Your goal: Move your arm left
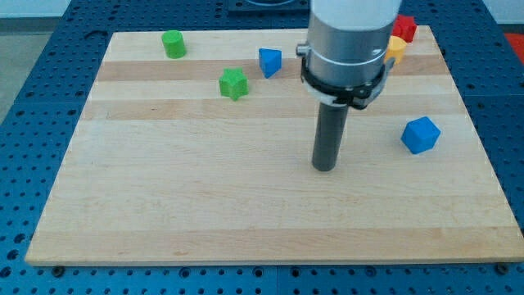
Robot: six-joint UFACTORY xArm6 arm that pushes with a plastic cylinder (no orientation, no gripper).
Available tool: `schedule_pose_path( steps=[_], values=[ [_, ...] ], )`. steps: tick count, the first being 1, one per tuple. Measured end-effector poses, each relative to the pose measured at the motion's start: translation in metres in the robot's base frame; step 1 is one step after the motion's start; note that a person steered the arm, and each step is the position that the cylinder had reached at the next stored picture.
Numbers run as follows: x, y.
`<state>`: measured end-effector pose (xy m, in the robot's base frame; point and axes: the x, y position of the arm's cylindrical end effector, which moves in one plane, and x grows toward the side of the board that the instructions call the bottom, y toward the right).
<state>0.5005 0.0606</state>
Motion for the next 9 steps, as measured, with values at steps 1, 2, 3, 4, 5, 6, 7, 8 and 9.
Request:
schedule_pose_path(
  steps=[1, 2, 3, 4, 5, 6, 7, 8, 9],
  values=[
    [0.01, -0.013],
    [0.01, -0.021],
    [0.01, -0.051],
    [0.01, -0.066],
    [0.01, -0.092],
    [0.01, -0.109],
    [0.007, -0.129],
    [0.005, -0.143],
    [0.005, -0.149]
  ],
)
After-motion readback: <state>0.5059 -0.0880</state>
